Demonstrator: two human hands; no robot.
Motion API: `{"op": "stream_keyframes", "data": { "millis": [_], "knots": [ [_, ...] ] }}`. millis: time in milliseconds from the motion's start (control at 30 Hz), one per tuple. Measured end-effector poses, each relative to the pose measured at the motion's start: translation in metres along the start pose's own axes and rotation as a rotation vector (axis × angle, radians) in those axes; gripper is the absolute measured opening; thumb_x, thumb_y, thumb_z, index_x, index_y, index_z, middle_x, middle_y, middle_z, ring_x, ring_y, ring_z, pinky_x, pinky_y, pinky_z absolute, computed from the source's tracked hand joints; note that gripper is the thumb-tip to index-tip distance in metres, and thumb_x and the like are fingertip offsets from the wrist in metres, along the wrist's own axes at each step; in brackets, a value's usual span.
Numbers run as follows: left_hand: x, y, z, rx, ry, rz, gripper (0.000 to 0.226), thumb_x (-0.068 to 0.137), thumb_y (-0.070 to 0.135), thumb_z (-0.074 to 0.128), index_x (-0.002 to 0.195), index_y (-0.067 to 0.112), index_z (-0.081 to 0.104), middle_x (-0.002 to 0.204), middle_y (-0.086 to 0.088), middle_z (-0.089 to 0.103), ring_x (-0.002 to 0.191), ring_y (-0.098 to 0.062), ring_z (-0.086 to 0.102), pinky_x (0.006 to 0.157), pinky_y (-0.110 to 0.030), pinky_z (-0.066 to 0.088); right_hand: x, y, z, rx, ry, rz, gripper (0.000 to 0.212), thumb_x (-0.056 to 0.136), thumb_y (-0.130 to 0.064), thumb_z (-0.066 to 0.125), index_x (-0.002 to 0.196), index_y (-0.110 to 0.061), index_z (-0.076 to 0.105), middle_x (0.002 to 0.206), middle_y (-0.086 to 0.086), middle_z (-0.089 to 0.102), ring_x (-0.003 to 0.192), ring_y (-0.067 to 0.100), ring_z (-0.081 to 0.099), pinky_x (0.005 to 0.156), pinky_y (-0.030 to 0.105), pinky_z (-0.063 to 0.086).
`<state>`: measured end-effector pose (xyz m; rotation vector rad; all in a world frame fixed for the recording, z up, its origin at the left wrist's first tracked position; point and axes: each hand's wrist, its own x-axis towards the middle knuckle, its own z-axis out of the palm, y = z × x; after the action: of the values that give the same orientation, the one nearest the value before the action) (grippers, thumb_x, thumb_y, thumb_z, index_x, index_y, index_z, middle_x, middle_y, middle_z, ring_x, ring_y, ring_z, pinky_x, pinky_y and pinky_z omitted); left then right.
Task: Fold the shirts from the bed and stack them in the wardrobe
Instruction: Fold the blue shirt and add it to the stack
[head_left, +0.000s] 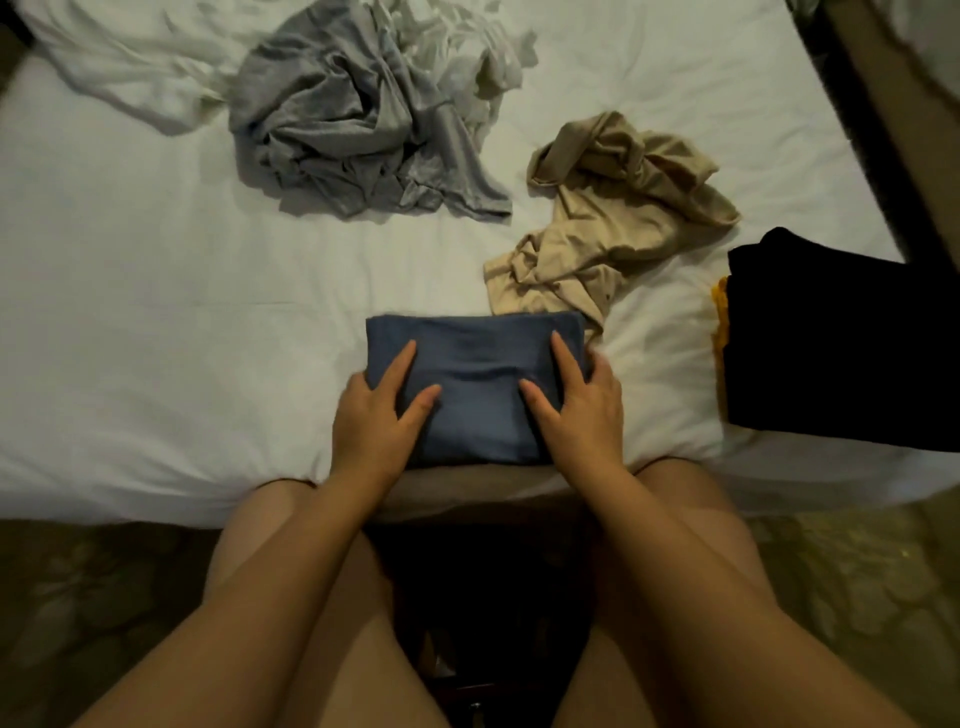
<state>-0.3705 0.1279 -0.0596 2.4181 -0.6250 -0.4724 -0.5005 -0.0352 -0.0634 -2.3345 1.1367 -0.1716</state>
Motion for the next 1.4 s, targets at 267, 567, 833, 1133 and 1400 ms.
{"op": "stream_keyframes", "data": {
  "millis": [267, 567, 833, 1133, 1400],
  "knots": [
    [-0.025, 0.011, -0.027, -0.313, -0.082, -0.029, 0.066, 0.076, 0.028, 0.076, 0.134, 0.028, 0.046, 0.137, -0.001, 0.050, 0.124, -0.021, 0.047, 0.097, -0.022, 0.036, -0.019, -0.005, -0.040, 0.402, -0.112, -0.031, 0.061, 0.083, -0.020, 0.069, 0.138, -0.022, 0.044, 0.140, 0.001, 0.049, 0.127, 0.018, 0.045, 0.094, 0.011, 0.031],
    [-0.045, 0.138, -0.050, -0.326, -0.122, 0.284, 0.082, 0.063, 0.040, 0.079, 0.135, 0.032, 0.042, 0.135, 0.005, 0.046, 0.110, -0.012, 0.046, 0.092, -0.029, 0.041, -0.045, 0.032, -0.173, 0.495, 0.203, -0.079, 0.068, 0.077, -0.023, 0.076, 0.137, -0.026, 0.046, 0.131, -0.002, 0.055, 0.109, 0.000, 0.045, 0.089, 0.014, 0.036],
    [-0.045, 0.288, 0.039, -0.253, -0.335, 0.483, 0.098, 0.062, 0.049, 0.079, 0.144, 0.032, 0.028, 0.146, -0.003, 0.032, 0.129, -0.024, 0.037, 0.102, -0.038, 0.039, -0.031, 0.154, -0.281, 0.437, 0.369, 0.062, 0.071, 0.078, -0.023, 0.075, 0.141, -0.023, 0.042, 0.141, 0.003, 0.047, 0.128, 0.016, 0.043, 0.094, 0.015, 0.033],
    [-0.014, 0.342, 0.112, -0.114, -0.385, 0.372, 0.092, 0.075, 0.039, 0.074, 0.148, 0.022, 0.021, 0.148, -0.009, 0.023, 0.135, -0.028, 0.030, 0.106, -0.036, 0.030, 0.030, 0.227, -0.301, 0.395, 0.237, 0.171, 0.074, 0.078, -0.026, 0.075, 0.142, -0.023, 0.039, 0.146, 0.002, 0.042, 0.133, 0.018, 0.039, 0.102, 0.021, 0.031],
    [-0.011, 0.340, 0.136, 0.192, -0.122, 0.442, 0.066, 0.091, 0.045, 0.052, 0.147, 0.032, 0.020, 0.156, -0.010, -0.001, 0.141, -0.033, 0.014, 0.110, -0.045, 0.023, 0.053, 0.239, -0.251, 0.086, 0.137, 0.280, 0.064, 0.093, -0.045, 0.049, 0.148, -0.030, 0.021, 0.148, 0.007, 0.033, 0.132, 0.029, 0.033, 0.104, 0.040, 0.034]
  ]
}}
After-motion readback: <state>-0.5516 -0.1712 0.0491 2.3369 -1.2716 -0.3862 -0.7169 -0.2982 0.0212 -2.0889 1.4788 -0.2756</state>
